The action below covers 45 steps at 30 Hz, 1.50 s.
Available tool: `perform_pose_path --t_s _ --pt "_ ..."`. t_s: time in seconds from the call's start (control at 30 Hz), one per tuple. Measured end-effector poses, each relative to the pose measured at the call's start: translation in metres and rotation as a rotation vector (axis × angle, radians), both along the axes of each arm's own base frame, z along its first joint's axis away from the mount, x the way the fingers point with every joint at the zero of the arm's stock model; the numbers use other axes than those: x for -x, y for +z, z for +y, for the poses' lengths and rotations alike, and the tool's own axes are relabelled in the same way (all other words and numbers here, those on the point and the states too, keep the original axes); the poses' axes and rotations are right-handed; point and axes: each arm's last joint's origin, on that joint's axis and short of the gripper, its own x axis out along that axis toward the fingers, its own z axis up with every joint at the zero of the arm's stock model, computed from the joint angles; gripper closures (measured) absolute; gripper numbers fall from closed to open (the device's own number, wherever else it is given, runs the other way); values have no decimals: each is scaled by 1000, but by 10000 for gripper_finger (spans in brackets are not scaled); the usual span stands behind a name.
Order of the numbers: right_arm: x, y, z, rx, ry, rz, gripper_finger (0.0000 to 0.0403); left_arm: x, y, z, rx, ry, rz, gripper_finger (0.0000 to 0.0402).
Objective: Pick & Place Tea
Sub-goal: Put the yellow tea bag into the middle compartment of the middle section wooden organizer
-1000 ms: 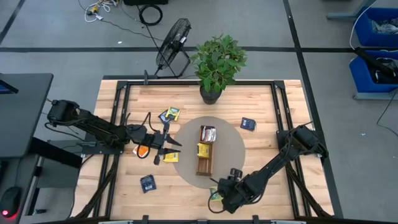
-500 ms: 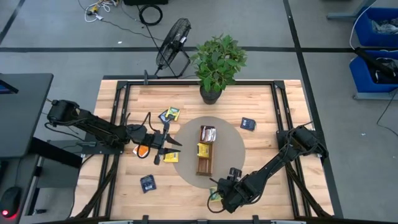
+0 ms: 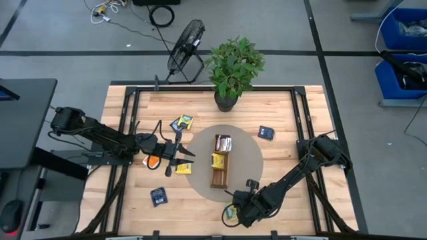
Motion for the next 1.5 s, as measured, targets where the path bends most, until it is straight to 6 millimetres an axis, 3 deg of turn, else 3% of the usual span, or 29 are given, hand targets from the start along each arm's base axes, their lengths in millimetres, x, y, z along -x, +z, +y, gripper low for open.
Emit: perform_pose_path --t_s 0.07,0.3,0.53,0.67,0.97,1.1,1.3,1.5 --pt "0 0 0 0 0 0 395 0 0 0 0 0 0 280" --pt "0 3 0 -15 -26 -4 396 0 0 0 -1 0 1 280" --pt "-3 31 1 -95 -37 -130 369 0 0 0 -7 0 0 280" --pt "-8 35 8 -134 10 -210 333 0 0 0 -7 0 -1 280" --pt "-7 19 9 -89 20 -154 196 0 0 0 -19 -1 -4 280" --pt "-6 11 10 -82 22 -117 161 0 0 0 -23 -1 -4 280" --pt "0 -1 13 -52 31 -61 164 0 0 0 -24 -1 -3 280" --pt "4 -2 10 -31 7 -12 199 0 0 0 -23 -1 -5 280"
